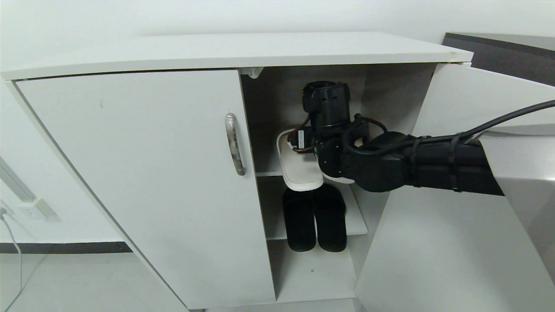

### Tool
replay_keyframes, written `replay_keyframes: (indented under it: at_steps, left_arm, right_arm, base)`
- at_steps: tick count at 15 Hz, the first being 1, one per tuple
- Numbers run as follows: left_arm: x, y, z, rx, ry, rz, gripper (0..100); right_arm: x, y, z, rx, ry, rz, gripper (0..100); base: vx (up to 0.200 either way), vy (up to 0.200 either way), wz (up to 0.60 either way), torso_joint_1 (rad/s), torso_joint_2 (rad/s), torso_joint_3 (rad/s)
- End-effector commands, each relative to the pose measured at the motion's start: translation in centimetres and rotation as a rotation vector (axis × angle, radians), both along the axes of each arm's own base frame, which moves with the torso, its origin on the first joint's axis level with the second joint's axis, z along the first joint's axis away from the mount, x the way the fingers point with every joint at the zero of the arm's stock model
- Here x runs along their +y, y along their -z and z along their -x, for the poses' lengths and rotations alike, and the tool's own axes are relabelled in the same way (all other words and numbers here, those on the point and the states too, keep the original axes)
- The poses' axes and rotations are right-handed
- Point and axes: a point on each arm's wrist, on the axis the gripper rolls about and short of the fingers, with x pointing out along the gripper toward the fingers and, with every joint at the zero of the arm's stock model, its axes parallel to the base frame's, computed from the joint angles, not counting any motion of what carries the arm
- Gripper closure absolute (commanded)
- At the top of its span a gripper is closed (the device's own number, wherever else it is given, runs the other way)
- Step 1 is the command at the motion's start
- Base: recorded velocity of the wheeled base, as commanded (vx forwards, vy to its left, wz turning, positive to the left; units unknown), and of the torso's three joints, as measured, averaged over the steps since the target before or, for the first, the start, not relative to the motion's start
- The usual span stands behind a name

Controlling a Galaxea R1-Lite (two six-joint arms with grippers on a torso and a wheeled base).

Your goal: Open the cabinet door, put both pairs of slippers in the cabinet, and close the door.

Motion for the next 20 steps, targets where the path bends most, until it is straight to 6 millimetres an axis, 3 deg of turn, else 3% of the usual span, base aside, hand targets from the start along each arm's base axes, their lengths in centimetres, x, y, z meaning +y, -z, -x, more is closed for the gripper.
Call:
replay_keyframes:
  at_steps: [1, 8, 16, 17, 20]
  left_arm:
    - [0.0, 0.0, 0.0, 0.001, 0.0, 0.001, 100]
    - [0.0, 0.0, 0.0, 0.001, 0.0, 0.001, 100]
    - [0.0, 0.0, 0.0, 0.001, 0.0, 0.001, 100]
    - [0.0, 0.0, 0.0, 0.001, 0.0, 0.001, 100]
    - [0.0, 0.0, 0.0, 0.001, 0.0, 0.001, 100]
  right_arm:
    - [-0.5, -0.9, 1.6, 0.001, -0.019, 0.001, 0]
    - [-0.6, -0.5, 1.9, 0.013, -0.02, 0.01, 0]
    - [-3.4, -0.6, 9.7, 0.034, -0.149, -0.057, 0]
    - [-3.6, -0.5, 10.6, 0.028, -0.166, -0.066, 100]
    - [-4.7, -0.1, 13.9, 0.02, -0.263, -0.08, 100]
  base:
    - [0.0, 0.0, 0.0, 0.0, 0.0, 0.0]
    - [0.0, 0.0, 0.0, 0.0, 0.0, 0.0]
    - [0.0, 0.0, 0.0, 0.0, 0.0, 0.0]
    - [0.0, 0.0, 0.0, 0.0, 0.0, 0.0]
    - [0.0, 0.0, 0.0, 0.0, 0.0, 0.0]
